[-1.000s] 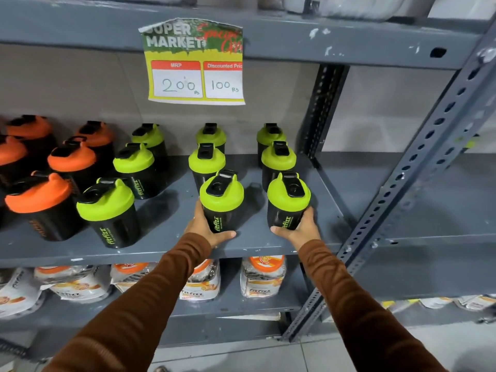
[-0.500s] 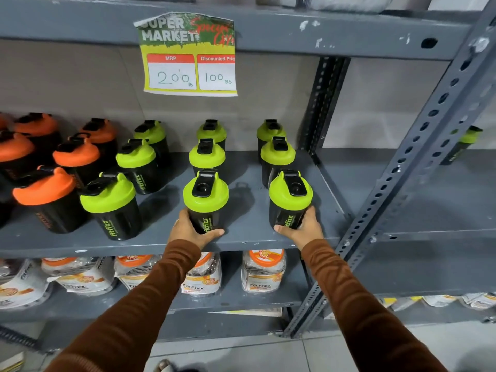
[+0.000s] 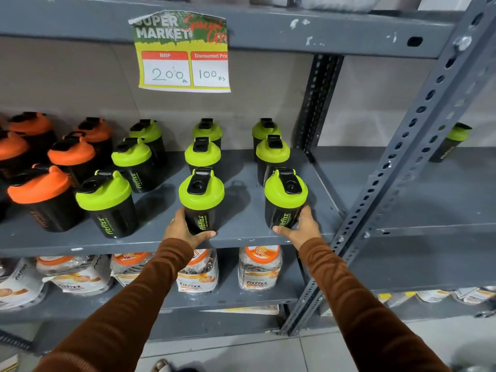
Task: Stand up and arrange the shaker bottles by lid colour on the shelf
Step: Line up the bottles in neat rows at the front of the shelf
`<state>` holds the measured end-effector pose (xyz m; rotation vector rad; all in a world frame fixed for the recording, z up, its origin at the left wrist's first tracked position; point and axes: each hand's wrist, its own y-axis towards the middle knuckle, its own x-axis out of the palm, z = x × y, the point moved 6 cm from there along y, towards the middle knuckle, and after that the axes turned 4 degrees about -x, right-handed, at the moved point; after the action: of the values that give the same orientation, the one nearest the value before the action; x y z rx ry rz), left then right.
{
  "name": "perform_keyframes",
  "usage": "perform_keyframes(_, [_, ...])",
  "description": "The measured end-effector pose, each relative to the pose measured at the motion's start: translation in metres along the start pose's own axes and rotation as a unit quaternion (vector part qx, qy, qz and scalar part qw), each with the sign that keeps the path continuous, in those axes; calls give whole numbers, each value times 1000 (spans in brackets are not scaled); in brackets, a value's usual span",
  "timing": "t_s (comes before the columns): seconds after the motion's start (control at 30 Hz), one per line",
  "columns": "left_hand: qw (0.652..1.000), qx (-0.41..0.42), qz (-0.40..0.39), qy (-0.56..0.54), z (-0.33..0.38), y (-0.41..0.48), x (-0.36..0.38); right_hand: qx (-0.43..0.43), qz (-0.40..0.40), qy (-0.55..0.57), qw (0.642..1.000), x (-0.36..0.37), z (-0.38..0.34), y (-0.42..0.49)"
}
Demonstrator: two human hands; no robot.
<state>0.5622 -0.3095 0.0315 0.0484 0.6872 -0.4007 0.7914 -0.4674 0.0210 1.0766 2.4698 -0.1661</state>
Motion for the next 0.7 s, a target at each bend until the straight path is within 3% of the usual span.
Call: perform_keyframes(0.7, [1000, 7, -9, -18, -4, 2, 1, -16, 16, 26, 999, 2, 3, -6])
